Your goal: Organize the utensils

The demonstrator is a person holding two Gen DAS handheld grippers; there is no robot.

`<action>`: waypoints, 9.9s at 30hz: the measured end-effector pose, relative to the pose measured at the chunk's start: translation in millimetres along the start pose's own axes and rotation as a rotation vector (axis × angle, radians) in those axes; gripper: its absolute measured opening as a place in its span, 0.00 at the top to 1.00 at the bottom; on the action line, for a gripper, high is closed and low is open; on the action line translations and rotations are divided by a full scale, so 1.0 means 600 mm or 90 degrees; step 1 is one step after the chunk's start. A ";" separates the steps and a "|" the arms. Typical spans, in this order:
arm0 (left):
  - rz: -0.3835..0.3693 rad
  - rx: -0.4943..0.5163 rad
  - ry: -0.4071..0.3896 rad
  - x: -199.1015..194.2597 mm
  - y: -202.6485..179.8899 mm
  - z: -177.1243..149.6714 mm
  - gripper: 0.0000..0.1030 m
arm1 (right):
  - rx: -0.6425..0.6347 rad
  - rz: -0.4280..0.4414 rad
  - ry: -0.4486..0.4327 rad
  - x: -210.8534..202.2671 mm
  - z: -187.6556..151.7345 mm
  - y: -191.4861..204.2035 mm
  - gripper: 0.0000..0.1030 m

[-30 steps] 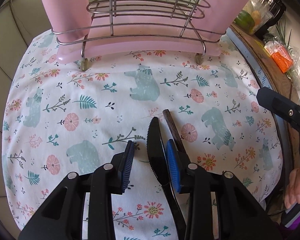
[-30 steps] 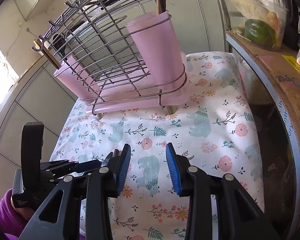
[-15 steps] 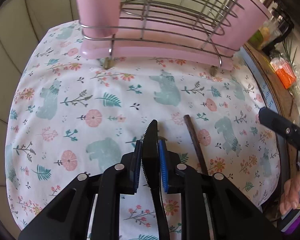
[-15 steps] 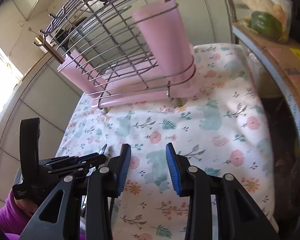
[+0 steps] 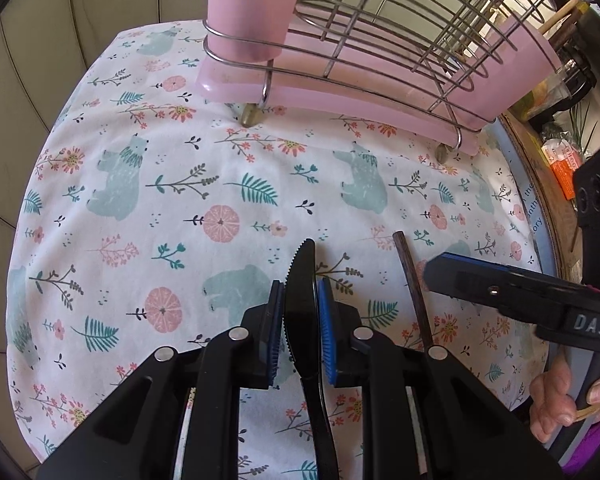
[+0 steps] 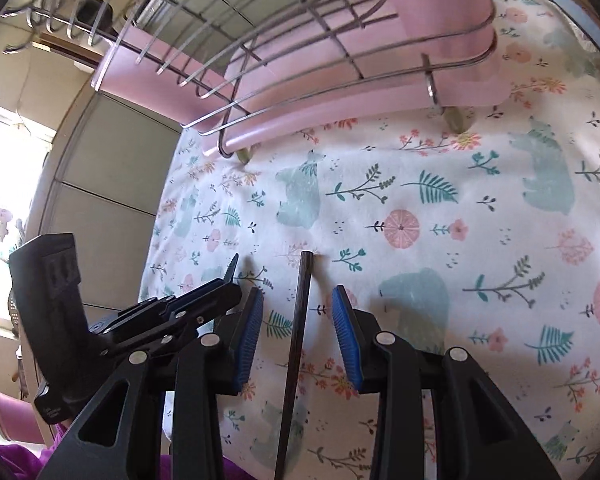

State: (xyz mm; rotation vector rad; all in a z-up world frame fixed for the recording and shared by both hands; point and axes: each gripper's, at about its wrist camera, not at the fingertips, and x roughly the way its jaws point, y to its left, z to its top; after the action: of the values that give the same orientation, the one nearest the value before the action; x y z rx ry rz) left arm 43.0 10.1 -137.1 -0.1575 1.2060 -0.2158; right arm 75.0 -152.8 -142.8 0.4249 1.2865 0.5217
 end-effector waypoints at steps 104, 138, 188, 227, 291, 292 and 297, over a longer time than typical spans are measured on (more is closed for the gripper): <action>0.130 0.023 -0.741 -0.241 -0.043 0.226 0.84 | -0.179 -0.165 -0.498 -0.374 0.149 0.067 0.94; 0.066 0.018 -0.568 -0.232 -0.011 0.133 0.68 | -0.153 -0.187 -0.387 -0.297 0.117 0.045 0.82; 0.038 0.065 -0.481 -0.300 -0.079 -0.012 0.50 | -0.213 -0.155 -0.407 -0.256 -0.074 0.130 0.50; 0.036 0.054 -0.381 -0.222 -0.066 -0.037 0.50 | -0.218 -0.223 -0.454 -0.194 -0.108 0.121 0.50; 0.055 0.058 -0.354 -0.193 -0.070 -0.029 0.50 | -0.207 -0.226 -0.430 -0.174 -0.091 0.102 0.50; 0.055 0.058 -0.353 -0.191 -0.070 -0.030 0.50 | -0.207 -0.226 -0.429 -0.174 -0.091 0.102 0.50; 0.061 0.057 -0.351 -0.185 -0.068 -0.031 0.50 | -0.204 -0.226 -0.426 -0.172 -0.092 0.097 0.50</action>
State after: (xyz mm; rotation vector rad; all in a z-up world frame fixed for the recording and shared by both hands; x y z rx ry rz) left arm -15.3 -2.0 -33.4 -0.0731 0.6523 -0.1288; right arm -5.9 -165.3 -41.2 0.0769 0.5941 0.2406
